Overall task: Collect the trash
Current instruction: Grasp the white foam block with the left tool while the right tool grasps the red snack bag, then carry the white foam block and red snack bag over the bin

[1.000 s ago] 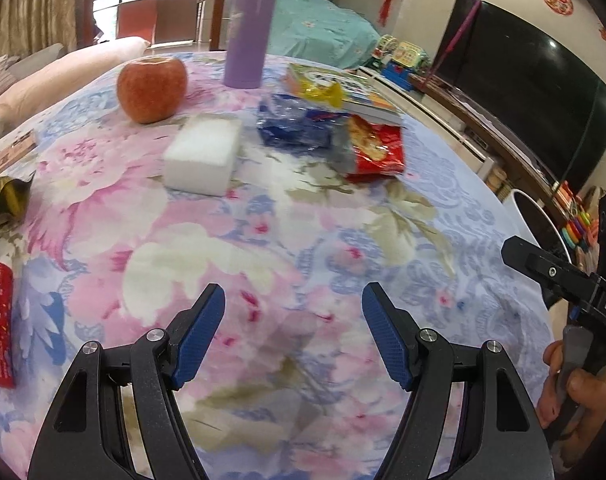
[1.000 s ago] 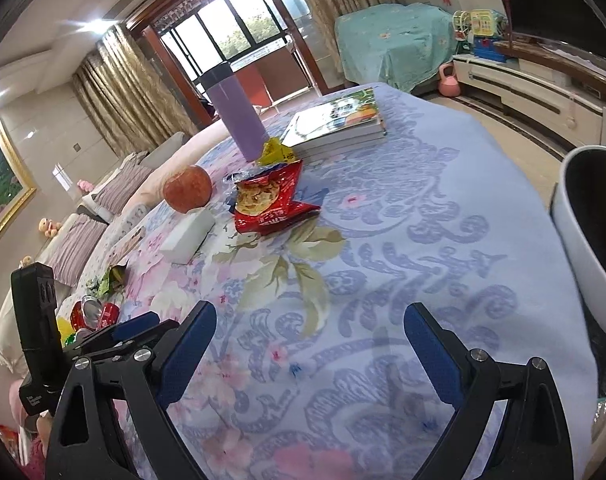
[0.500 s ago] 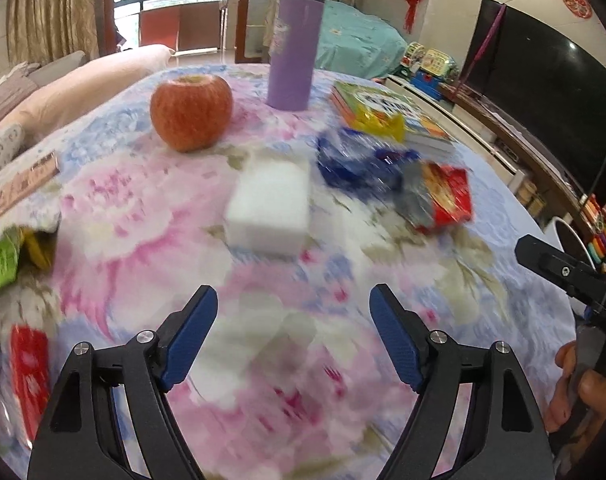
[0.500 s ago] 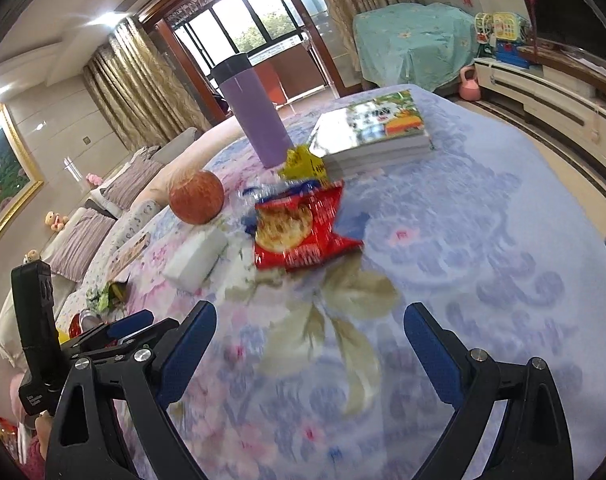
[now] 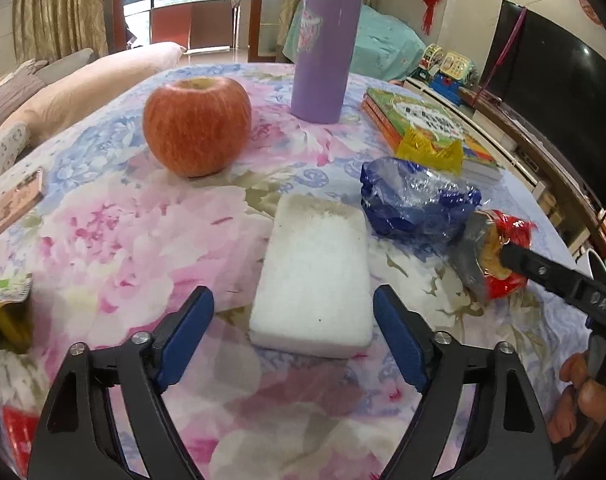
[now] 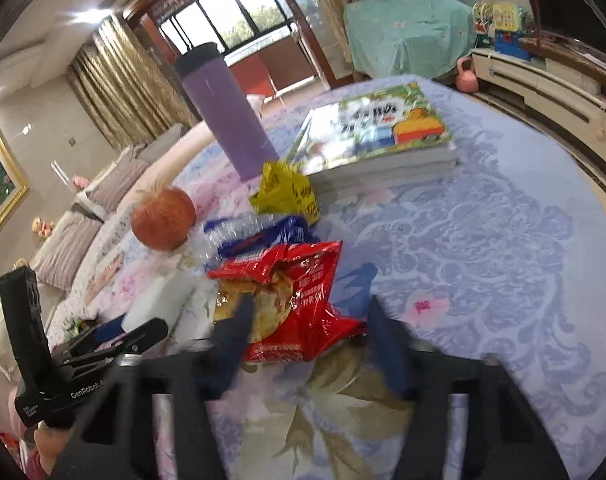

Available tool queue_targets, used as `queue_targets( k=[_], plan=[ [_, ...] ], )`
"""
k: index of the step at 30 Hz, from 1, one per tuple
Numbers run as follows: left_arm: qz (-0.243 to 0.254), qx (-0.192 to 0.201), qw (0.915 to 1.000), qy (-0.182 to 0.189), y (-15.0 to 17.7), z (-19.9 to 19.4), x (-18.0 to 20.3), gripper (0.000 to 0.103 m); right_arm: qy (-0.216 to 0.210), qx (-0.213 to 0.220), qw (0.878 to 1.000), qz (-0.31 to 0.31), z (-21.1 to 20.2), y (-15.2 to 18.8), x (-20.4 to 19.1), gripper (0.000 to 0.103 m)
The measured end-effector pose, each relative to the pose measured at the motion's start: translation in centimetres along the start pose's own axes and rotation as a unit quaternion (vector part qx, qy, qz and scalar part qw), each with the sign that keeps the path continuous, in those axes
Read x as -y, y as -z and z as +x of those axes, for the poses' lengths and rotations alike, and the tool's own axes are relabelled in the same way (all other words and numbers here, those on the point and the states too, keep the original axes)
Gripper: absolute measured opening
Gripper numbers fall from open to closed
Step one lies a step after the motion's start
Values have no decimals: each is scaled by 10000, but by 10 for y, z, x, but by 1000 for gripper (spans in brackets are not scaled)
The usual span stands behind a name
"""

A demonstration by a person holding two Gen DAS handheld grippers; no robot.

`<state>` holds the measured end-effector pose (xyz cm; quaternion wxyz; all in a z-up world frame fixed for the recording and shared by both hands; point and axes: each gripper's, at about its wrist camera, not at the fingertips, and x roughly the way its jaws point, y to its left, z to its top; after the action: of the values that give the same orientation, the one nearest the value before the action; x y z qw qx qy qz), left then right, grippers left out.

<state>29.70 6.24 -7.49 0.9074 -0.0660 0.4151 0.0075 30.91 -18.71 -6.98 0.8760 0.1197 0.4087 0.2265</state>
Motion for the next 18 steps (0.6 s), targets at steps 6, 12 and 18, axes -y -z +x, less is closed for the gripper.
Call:
queue_targets(
  k=[6,12,18],
  plan=[
    [184,92,9997,108,1,-6,8,47,-138,54,9999,-81,-10,13,-4,8],
    [303,173,9986,393,16,-28,31,47,-225,208,9995,-14,-40,28,2,6],
    [523,144,9955,780,38,-48,69,47,-237,370,9989,183,-77,49,20,5]
  ],
)
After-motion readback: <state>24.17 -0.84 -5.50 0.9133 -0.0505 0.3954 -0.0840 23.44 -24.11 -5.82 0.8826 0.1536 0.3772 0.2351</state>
